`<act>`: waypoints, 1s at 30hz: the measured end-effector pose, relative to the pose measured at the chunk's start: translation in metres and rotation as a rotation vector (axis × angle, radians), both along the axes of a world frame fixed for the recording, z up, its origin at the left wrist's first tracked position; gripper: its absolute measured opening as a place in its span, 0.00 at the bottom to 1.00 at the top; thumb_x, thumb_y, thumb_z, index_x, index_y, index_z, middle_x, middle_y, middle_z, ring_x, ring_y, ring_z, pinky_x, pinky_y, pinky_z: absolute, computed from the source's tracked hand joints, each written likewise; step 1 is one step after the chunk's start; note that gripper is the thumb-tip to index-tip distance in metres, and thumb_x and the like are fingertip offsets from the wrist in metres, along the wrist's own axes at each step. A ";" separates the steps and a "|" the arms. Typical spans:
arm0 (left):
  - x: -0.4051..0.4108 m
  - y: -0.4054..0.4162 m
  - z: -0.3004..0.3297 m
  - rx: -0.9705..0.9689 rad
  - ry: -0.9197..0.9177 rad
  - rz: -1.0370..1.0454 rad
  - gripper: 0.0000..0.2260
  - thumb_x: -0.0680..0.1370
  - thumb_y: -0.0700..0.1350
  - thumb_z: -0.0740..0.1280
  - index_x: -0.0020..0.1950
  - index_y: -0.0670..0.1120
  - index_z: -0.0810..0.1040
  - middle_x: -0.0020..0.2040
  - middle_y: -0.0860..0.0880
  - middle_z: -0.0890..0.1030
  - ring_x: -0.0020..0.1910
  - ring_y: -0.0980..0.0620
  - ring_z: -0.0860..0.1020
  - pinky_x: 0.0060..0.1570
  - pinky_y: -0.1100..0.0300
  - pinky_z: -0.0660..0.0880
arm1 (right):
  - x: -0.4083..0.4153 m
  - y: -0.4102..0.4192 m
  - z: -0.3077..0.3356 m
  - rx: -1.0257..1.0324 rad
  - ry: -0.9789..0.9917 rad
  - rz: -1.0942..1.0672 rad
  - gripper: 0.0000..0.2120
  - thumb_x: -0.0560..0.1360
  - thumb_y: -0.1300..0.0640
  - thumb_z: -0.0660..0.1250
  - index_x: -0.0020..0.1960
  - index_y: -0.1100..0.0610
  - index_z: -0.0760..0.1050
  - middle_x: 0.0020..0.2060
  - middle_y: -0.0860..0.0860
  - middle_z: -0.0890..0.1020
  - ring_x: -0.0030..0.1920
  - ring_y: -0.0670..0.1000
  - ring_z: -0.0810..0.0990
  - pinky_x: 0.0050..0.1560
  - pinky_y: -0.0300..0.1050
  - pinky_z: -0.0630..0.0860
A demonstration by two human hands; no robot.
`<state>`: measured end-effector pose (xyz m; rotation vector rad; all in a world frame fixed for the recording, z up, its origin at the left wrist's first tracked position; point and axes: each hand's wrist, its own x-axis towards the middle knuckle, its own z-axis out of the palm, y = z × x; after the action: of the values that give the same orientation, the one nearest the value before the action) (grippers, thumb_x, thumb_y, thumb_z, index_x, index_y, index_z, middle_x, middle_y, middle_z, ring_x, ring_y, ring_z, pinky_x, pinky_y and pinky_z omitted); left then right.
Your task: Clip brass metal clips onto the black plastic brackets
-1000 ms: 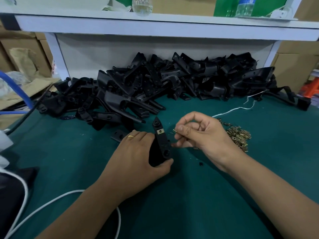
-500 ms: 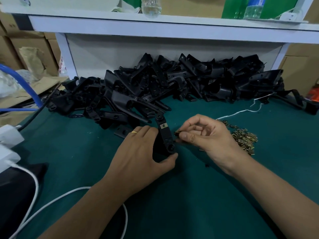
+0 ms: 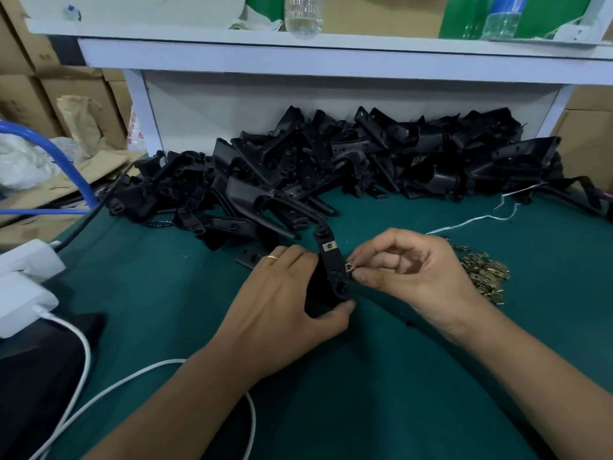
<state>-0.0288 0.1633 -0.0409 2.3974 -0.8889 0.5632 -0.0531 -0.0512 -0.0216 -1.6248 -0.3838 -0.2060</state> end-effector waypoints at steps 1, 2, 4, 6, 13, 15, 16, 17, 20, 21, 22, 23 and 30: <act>0.000 0.000 0.000 -0.004 -0.008 -0.005 0.15 0.75 0.66 0.66 0.49 0.56 0.70 0.45 0.61 0.70 0.47 0.57 0.69 0.51 0.63 0.68 | 0.000 0.000 0.001 -0.002 -0.007 0.001 0.07 0.70 0.64 0.77 0.47 0.58 0.84 0.47 0.65 0.86 0.50 0.65 0.85 0.61 0.65 0.79; -0.001 0.000 0.000 -0.010 -0.011 -0.006 0.16 0.75 0.66 0.65 0.49 0.56 0.71 0.45 0.61 0.71 0.47 0.56 0.70 0.51 0.62 0.69 | -0.001 0.000 0.002 0.002 -0.015 0.004 0.07 0.70 0.65 0.77 0.47 0.58 0.84 0.48 0.64 0.86 0.49 0.62 0.85 0.59 0.60 0.80; -0.001 0.001 0.000 -0.023 -0.007 0.012 0.17 0.75 0.67 0.64 0.49 0.54 0.72 0.45 0.60 0.72 0.48 0.56 0.70 0.51 0.59 0.71 | -0.001 -0.001 0.005 0.021 -0.029 0.009 0.07 0.71 0.66 0.77 0.47 0.60 0.83 0.49 0.61 0.87 0.49 0.58 0.86 0.54 0.48 0.84; 0.000 0.001 0.001 -0.034 -0.003 0.027 0.17 0.76 0.68 0.63 0.48 0.54 0.71 0.45 0.59 0.71 0.47 0.55 0.70 0.51 0.59 0.71 | -0.001 -0.002 0.005 0.031 -0.035 -0.002 0.07 0.70 0.67 0.77 0.47 0.62 0.82 0.48 0.61 0.87 0.47 0.55 0.87 0.48 0.39 0.82; 0.000 0.001 0.001 -0.013 0.026 0.011 0.18 0.76 0.69 0.62 0.50 0.54 0.73 0.46 0.59 0.72 0.49 0.56 0.70 0.52 0.60 0.70 | 0.001 -0.001 0.002 0.047 -0.029 0.010 0.08 0.70 0.68 0.77 0.48 0.64 0.82 0.49 0.63 0.87 0.50 0.61 0.87 0.55 0.50 0.85; 0.000 0.001 0.001 -0.016 0.035 0.004 0.19 0.76 0.69 0.62 0.50 0.54 0.74 0.47 0.59 0.73 0.50 0.56 0.70 0.52 0.59 0.71 | 0.001 0.000 0.001 0.061 -0.028 0.012 0.08 0.70 0.68 0.77 0.48 0.65 0.82 0.49 0.63 0.87 0.50 0.60 0.87 0.54 0.49 0.85; 0.000 0.002 0.001 -0.020 0.039 0.002 0.19 0.76 0.68 0.62 0.51 0.54 0.74 0.47 0.59 0.73 0.50 0.56 0.70 0.53 0.59 0.71 | 0.001 0.000 0.001 0.069 -0.027 0.016 0.08 0.70 0.68 0.77 0.48 0.64 0.82 0.49 0.62 0.87 0.49 0.60 0.88 0.53 0.48 0.84; 0.000 0.002 0.001 -0.024 0.042 0.002 0.19 0.76 0.68 0.62 0.51 0.53 0.74 0.47 0.59 0.73 0.50 0.56 0.70 0.53 0.59 0.71 | 0.001 0.001 0.001 0.076 -0.026 0.020 0.08 0.70 0.68 0.77 0.48 0.62 0.83 0.49 0.62 0.87 0.49 0.59 0.88 0.53 0.46 0.84; 0.001 0.002 0.000 -0.030 0.047 0.009 0.19 0.76 0.68 0.62 0.51 0.54 0.74 0.48 0.59 0.73 0.50 0.57 0.70 0.52 0.62 0.70 | 0.002 0.002 -0.001 0.100 -0.021 0.019 0.08 0.70 0.67 0.77 0.48 0.60 0.84 0.49 0.61 0.87 0.50 0.57 0.88 0.53 0.44 0.83; 0.001 0.002 0.000 -0.030 0.050 0.009 0.19 0.76 0.69 0.62 0.51 0.54 0.74 0.48 0.60 0.73 0.51 0.57 0.70 0.51 0.63 0.69 | 0.002 0.003 -0.001 0.104 -0.019 0.017 0.08 0.70 0.67 0.77 0.48 0.60 0.84 0.49 0.61 0.87 0.50 0.57 0.88 0.53 0.44 0.83; 0.001 0.002 0.000 -0.030 0.053 0.009 0.19 0.76 0.69 0.62 0.51 0.54 0.74 0.48 0.60 0.73 0.51 0.57 0.70 0.51 0.64 0.69 | 0.003 0.003 -0.002 0.107 -0.019 0.019 0.09 0.70 0.67 0.77 0.48 0.61 0.84 0.49 0.61 0.87 0.50 0.57 0.88 0.53 0.44 0.83; 0.001 0.002 0.000 -0.031 0.054 0.008 0.18 0.76 0.69 0.62 0.51 0.55 0.74 0.48 0.60 0.73 0.51 0.57 0.70 0.50 0.64 0.68 | 0.003 0.004 -0.003 0.114 -0.019 0.023 0.09 0.70 0.68 0.77 0.49 0.61 0.84 0.49 0.61 0.87 0.51 0.57 0.88 0.53 0.44 0.83; 0.000 0.002 0.000 -0.035 0.044 0.025 0.18 0.75 0.68 0.63 0.51 0.55 0.74 0.48 0.60 0.73 0.51 0.57 0.70 0.51 0.64 0.68 | 0.004 0.005 -0.003 0.134 -0.015 0.030 0.09 0.70 0.68 0.77 0.49 0.62 0.83 0.50 0.62 0.87 0.51 0.57 0.87 0.55 0.45 0.83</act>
<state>-0.0286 0.1652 -0.0408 2.3827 -0.8250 0.5292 -0.0490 -0.0461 -0.0241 -1.4853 -0.3973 -0.2170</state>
